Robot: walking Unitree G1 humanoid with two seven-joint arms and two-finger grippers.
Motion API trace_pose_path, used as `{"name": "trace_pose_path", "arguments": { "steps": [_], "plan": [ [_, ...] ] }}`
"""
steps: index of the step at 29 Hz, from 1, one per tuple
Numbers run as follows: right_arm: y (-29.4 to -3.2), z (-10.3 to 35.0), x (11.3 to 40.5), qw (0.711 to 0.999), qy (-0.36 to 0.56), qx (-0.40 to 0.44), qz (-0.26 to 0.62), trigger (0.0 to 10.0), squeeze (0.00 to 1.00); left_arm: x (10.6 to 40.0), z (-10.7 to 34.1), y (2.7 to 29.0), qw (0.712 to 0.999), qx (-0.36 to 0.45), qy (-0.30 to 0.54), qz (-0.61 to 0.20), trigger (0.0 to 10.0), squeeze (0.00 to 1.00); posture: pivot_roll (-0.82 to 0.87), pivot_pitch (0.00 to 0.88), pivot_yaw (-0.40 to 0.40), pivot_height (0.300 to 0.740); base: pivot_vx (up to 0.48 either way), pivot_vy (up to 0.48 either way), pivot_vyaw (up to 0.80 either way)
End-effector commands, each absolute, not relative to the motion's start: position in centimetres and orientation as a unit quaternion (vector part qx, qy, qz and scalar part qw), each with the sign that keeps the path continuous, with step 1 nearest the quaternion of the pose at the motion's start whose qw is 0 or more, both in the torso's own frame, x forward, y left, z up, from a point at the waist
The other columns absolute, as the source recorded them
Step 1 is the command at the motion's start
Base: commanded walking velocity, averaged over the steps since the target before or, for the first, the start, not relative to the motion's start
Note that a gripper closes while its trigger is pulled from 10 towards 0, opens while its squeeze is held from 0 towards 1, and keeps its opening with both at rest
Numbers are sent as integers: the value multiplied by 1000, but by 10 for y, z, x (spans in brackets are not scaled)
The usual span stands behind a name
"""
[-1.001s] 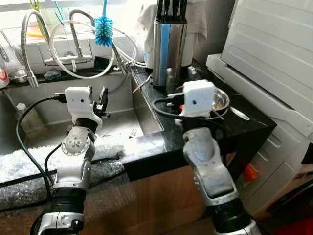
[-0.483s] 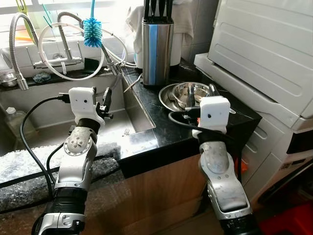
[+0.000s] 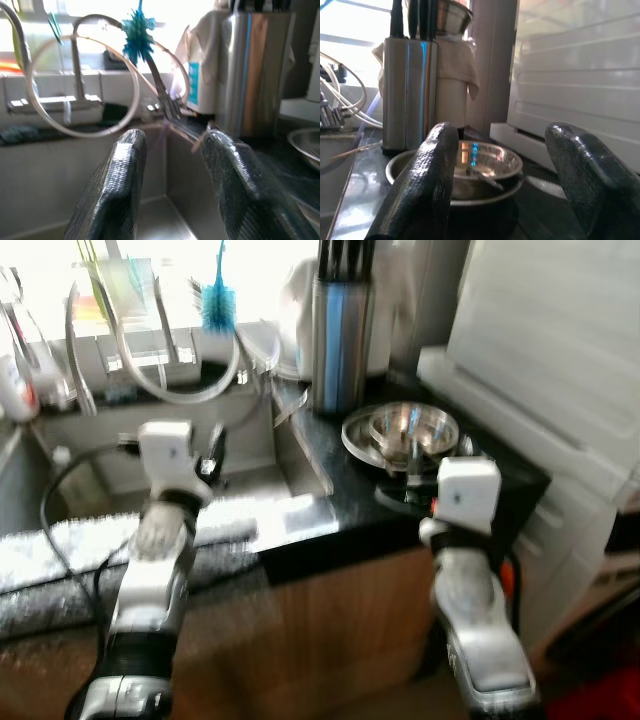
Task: Kitchen organization
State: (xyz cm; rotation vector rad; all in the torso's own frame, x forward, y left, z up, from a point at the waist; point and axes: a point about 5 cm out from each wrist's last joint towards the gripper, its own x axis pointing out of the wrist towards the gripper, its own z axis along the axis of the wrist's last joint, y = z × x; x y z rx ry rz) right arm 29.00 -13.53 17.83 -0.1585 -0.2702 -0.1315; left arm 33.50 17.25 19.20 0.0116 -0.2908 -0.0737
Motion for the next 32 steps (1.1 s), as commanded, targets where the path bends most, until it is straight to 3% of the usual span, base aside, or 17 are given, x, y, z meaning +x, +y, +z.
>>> {"name": "trace_pose_path", "arguments": {
  "steps": [1,20,32],
  "plan": [
    [-136,185,293,985,-141,-69,-64,10000,0,337,199,169,987,5,-153,-47,10000,0,-108,0,-5,740,0,0,0],
    [-141,175,299,989,-124,-76,-35,10000,0,338,194,161,988,4,-140,-70,10000,0,-108,0,-2,740,0,0,0],
    [-115,197,297,982,-175,-56,34,10000,0,338,196,166,987,-8,-154,-45,10000,0,-112,0,12,740,0,0,0]
  ]
}}
